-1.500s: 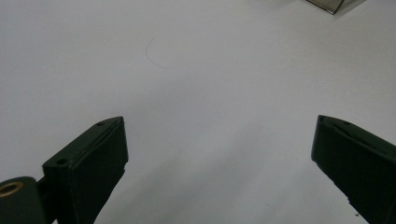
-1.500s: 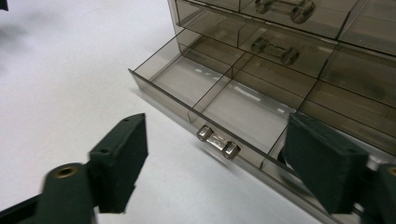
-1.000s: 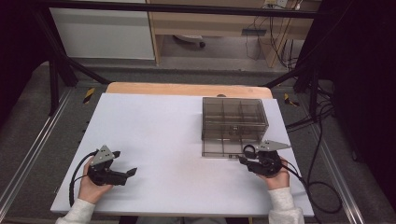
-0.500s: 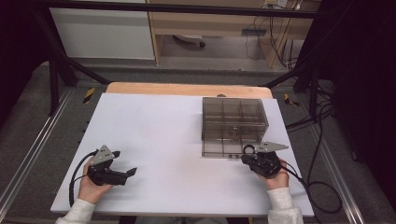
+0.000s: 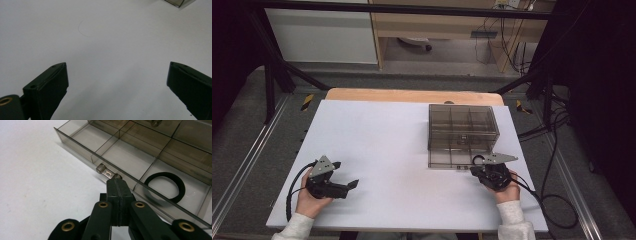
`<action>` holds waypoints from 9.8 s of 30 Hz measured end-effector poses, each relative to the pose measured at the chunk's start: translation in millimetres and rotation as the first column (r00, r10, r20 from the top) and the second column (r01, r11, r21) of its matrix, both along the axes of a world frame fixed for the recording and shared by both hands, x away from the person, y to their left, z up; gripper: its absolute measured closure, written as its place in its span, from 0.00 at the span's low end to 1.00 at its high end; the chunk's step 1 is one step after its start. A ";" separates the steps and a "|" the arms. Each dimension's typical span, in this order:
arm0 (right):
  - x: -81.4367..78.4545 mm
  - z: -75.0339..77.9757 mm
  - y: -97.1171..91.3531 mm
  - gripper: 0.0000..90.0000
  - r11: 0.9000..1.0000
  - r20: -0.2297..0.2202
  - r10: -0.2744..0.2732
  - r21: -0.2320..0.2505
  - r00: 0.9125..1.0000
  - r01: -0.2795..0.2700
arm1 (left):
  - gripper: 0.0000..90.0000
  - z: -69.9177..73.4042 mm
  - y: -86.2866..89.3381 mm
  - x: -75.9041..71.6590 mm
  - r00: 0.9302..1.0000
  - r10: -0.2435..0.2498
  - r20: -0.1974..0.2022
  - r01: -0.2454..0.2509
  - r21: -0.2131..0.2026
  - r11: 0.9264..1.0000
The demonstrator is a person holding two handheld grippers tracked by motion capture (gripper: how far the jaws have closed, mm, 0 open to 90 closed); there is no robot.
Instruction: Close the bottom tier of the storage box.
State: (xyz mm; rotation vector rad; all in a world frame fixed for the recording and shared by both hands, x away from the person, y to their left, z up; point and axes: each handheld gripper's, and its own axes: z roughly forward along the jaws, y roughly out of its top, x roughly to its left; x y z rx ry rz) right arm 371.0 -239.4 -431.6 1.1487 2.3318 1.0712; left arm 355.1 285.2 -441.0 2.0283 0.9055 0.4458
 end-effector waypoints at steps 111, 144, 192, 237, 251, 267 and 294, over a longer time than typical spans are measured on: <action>21.1 -18.6 7.6 1.00 0.996 0.033 -0.027 -0.086 0.999 0.029 | 0.04 -0.4 -1.8 0.1 1.000 -0.006 0.000 0.006 0.009 1.000; 28.3 -19.1 6.1 1.00 0.996 0.052 -0.039 -0.084 0.998 0.043 | 0.04 -1.0 -2.1 0.5 1.000 -0.006 -0.001 0.006 0.011 1.000; 37.4 -19.0 7.2 1.00 0.996 0.065 -0.052 -0.068 0.997 0.056 | 0.04 -2.1 -2.8 1.1 1.000 -0.007 -0.006 0.007 0.016 1.000; 46.1 -19.2 7.3 1.00 0.996 0.073 -0.060 -0.067 0.996 0.065 | 0.04 -3.0 -3.0 1.7 1.000 -0.007 -0.009 0.007 0.018 1.000; 49.9 -18.0 7.0 1.00 0.996 0.079 -0.060 -0.065 0.995 0.065 | 0.04 -3.1 -2.8 1.8 1.000 -0.007 -0.009 0.007 0.021 1.000; 55.1 -17.0 7.0 1.00 0.995 0.088 -0.066 -0.068 0.994 0.072 | 0.04 -3.2 -2.7 1.8 1.000 -0.005 -0.009 0.005 0.021 1.000; 61.3 -18.5 9.5 1.00 0.994 0.104 -0.069 -0.083 0.992 0.078 | 0.04 -3.7 -2.8 2.1 1.000 -0.005 -0.011 0.005 0.024 1.000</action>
